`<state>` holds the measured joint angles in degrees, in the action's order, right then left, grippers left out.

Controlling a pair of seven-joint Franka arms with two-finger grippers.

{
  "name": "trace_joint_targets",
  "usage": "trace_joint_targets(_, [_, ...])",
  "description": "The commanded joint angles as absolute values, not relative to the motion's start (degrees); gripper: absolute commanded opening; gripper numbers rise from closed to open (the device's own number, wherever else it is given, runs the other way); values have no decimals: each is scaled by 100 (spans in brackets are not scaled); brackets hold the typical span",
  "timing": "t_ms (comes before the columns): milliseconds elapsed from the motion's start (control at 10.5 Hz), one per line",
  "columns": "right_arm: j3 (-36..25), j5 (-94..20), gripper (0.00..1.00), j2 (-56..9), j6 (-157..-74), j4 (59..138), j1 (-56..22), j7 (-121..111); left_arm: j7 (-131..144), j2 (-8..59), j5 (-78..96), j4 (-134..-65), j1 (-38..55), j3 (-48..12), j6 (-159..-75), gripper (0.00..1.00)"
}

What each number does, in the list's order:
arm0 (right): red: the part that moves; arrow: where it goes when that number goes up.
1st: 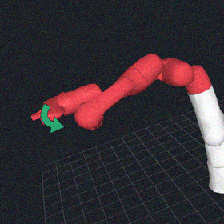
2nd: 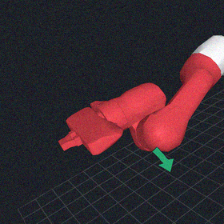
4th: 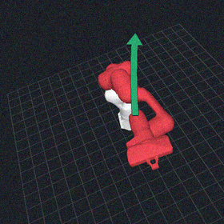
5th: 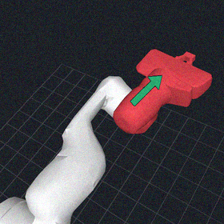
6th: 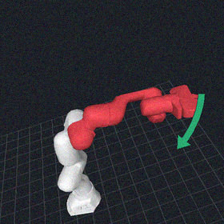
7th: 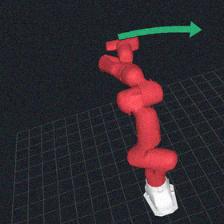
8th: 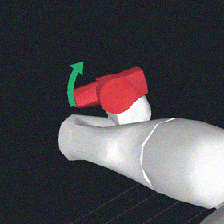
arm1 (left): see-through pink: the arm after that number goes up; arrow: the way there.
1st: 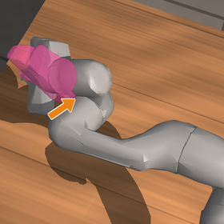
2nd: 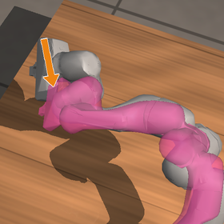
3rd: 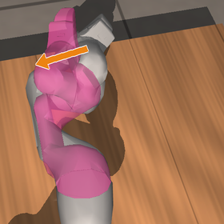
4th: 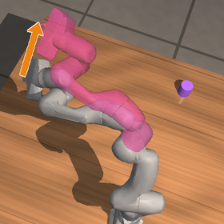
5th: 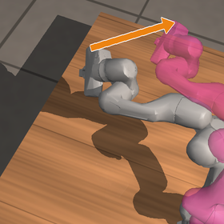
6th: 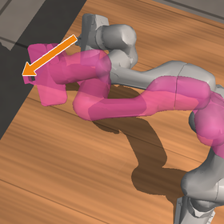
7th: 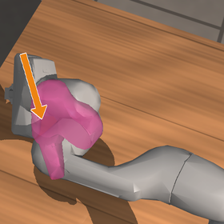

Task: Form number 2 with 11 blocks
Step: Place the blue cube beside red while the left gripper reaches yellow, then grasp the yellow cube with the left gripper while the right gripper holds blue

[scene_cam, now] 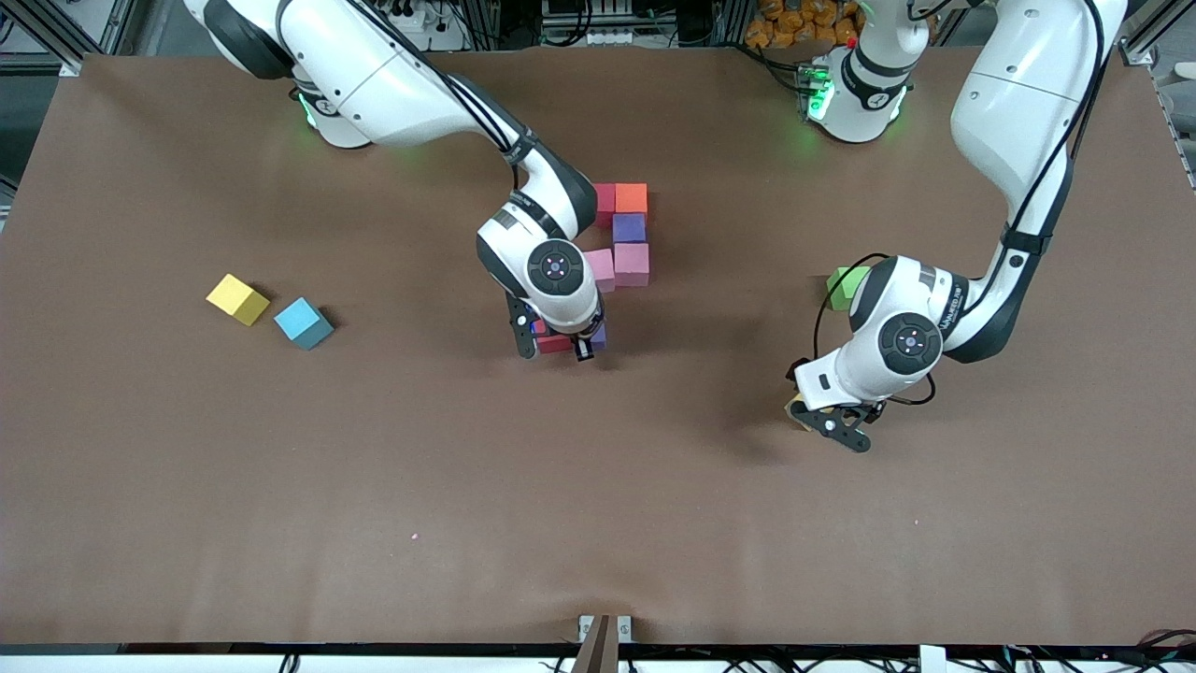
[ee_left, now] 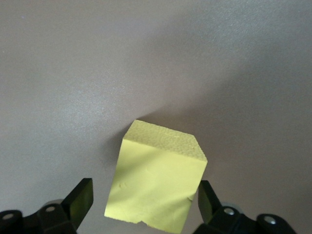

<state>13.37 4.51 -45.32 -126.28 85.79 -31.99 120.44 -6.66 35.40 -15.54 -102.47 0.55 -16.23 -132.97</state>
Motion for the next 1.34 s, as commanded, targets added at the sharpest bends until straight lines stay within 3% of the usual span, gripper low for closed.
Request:
trace_joint_targets(0, [1310,518,40,-4509,-12524,8561,-3296,12208,-878,3524,-1714,-10292,35,-1644,-13386,63])
trace_joint_targets(191, [1310,510,40,-4509,-12516,8587,-3296,12208,-1211,3516,-1714,-10275,18,-1644,-13377,37])
trace_joint_targets(670, [1310,519,41,-4491,-12340,8587,-3278,12190,-2370,3437,-1714,-10222,61,-1661,-13377,35])
trace_joint_targets(765, [1310,510,62,-4491,-12340,8570,-3270,12199,-2686,3437,-1714,-10178,105,-1661,-13377,35])
trace_joint_targets(861, [1310,510,100,-4491,-12331,8535,-3287,12295,-2942,3437,-1714,-10160,105,-1722,-13377,35])
trace_joint_targets(1243, [1309,545,100,-4448,-12322,8464,-3296,12331,-3793,3349,-1714,-10151,44,-2003,-13377,36])
